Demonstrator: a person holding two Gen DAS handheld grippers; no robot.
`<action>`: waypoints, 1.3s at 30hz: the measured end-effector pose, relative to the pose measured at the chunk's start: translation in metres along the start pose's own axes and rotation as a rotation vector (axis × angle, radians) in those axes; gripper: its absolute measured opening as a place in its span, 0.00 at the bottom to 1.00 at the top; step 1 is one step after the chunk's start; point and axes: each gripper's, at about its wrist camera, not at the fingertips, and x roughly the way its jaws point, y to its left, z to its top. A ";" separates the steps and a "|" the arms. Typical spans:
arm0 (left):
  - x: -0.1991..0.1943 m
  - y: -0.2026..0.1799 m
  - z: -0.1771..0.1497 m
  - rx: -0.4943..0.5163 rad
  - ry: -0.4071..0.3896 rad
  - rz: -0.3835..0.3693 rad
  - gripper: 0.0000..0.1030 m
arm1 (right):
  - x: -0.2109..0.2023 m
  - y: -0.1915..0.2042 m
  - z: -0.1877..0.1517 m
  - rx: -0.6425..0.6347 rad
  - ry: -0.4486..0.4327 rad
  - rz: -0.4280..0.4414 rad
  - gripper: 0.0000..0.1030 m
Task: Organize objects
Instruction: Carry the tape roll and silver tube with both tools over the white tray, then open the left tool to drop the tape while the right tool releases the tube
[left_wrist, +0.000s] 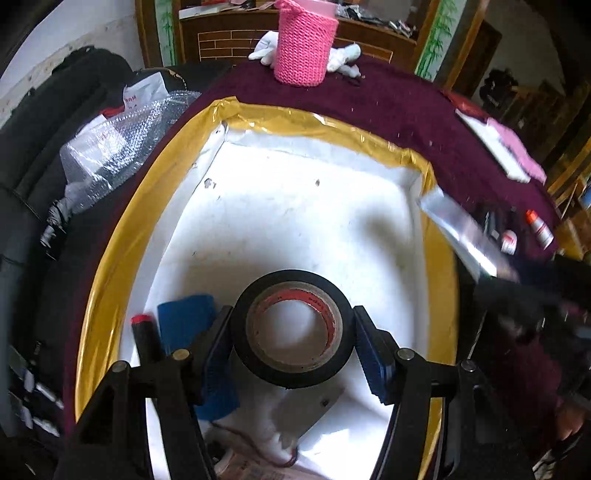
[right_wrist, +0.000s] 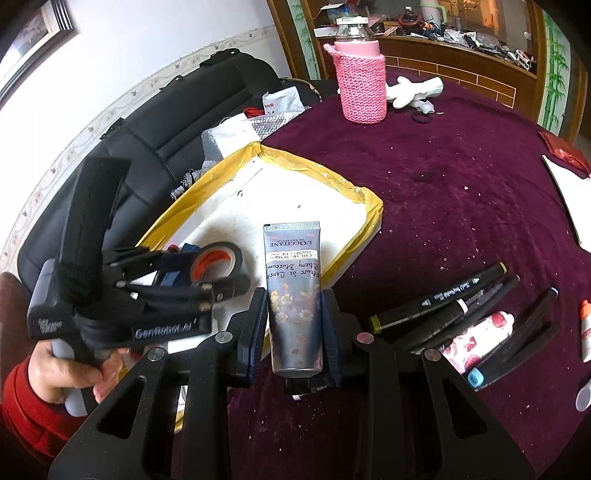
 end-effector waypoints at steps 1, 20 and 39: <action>0.000 -0.001 -0.003 0.012 0.002 0.002 0.61 | 0.002 0.001 0.002 -0.002 0.004 0.002 0.28; -0.005 -0.009 -0.017 0.055 -0.019 0.001 0.61 | 0.067 0.022 0.040 -0.075 0.089 0.033 0.28; -0.004 -0.013 -0.018 0.071 -0.010 -0.003 0.66 | 0.075 0.027 0.040 -0.143 0.076 0.011 0.30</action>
